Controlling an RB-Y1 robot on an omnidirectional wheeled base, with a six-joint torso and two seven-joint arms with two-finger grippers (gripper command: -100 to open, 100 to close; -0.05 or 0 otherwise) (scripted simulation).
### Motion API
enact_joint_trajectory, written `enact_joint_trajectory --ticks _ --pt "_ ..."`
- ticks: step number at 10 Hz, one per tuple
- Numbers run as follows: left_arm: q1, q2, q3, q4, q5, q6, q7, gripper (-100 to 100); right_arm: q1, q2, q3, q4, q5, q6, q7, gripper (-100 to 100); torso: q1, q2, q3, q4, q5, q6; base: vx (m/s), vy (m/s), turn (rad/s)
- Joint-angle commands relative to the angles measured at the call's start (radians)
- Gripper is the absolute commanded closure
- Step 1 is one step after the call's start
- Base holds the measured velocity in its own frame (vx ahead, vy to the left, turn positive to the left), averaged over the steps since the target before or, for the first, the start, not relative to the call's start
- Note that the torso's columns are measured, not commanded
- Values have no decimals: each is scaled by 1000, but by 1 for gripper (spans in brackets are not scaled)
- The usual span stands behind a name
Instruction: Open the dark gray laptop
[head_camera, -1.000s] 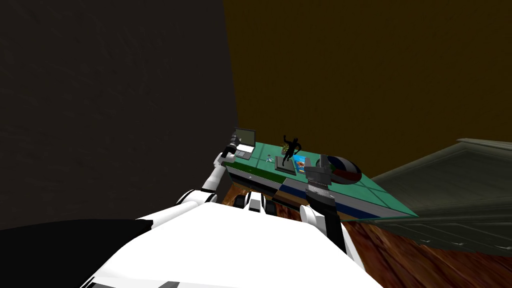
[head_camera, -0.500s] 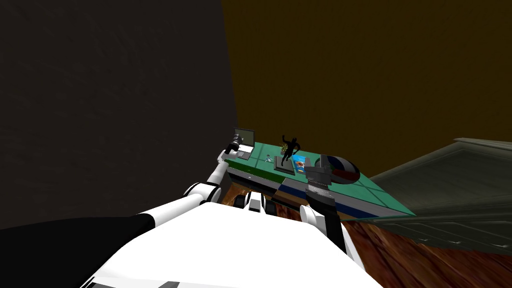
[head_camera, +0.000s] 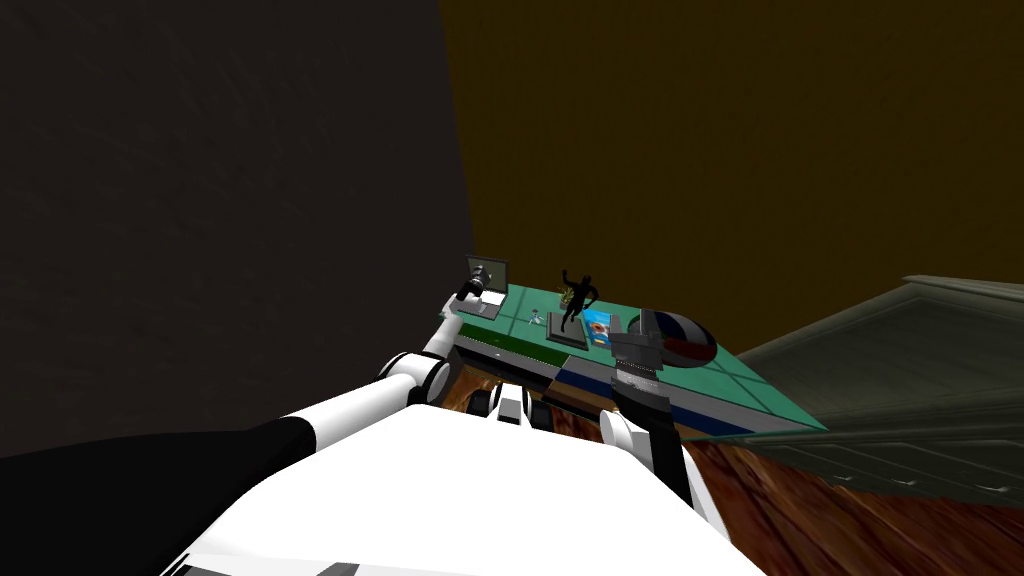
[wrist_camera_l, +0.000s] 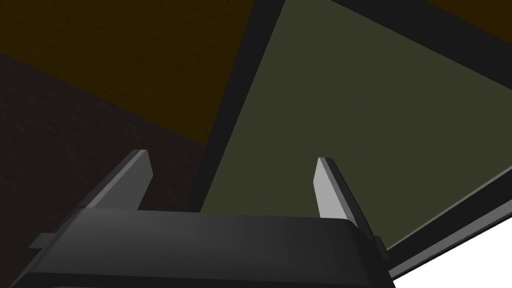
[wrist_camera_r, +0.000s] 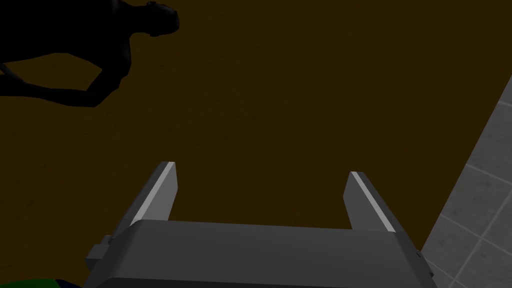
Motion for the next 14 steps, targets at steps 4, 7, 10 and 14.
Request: enact_joint_trajectory --ticks 4,7,10,14 --pt "-144 -23 10 162 0 52 42 -100 0 0 0 0 0 0 0 0 0 0 0 0 0 0 6 -15 -8" --pt "-240 -43 18 272 -1 88 69 -100 0 0 0 0 0 0 0 0 0 0 0 0 0 0 3 -24 -10" --pt "-323 -62 25 362 -1 120 93 -100 0 0 0 0 0 0 0 0 0 0 0 0 0 0 3 -16 -5" --pt "-330 -57 27 371 -1 124 95 -100 0 0 0 0 0 0 0 0 -1 -5 -3 0 0 1 34 -6 -1"
